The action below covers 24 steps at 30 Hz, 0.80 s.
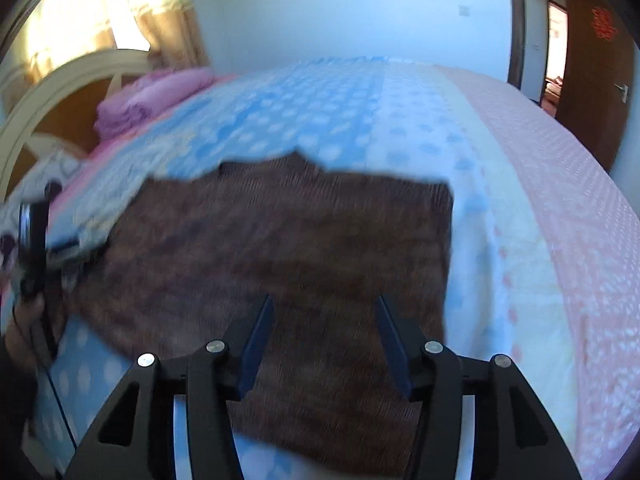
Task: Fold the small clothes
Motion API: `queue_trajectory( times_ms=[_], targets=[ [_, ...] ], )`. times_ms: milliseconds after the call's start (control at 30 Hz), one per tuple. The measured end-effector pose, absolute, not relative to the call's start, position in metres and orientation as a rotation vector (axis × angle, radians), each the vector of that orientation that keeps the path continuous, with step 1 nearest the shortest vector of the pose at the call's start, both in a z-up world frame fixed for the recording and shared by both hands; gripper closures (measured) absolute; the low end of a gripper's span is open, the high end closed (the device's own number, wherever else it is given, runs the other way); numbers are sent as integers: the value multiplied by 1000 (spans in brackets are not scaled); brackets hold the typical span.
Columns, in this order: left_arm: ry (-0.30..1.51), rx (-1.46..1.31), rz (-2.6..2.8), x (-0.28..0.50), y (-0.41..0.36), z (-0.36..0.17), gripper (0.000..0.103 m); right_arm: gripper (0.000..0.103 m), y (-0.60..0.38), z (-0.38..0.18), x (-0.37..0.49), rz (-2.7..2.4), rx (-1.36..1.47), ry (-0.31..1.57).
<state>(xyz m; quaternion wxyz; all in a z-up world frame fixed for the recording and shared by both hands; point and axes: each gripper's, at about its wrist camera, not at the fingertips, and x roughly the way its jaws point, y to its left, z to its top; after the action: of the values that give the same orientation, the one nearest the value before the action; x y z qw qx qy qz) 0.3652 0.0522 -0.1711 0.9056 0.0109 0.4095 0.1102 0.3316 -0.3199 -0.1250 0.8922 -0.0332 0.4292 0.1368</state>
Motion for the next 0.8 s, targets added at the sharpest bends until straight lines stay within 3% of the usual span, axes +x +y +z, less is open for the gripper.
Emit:
queue_trajectory(
  times_ms=[167,500,800],
  targets=[
    [835,68,260,362,47,-170,0,49,-314,-153,293,277,-160,922],
    [847,27,274,358,54,-171,0,49,-214,-118,316,419,-157,813],
    [860,-6,276,356,61,-172,0,49,-122,-177,320,599,-230,896]
  ],
)
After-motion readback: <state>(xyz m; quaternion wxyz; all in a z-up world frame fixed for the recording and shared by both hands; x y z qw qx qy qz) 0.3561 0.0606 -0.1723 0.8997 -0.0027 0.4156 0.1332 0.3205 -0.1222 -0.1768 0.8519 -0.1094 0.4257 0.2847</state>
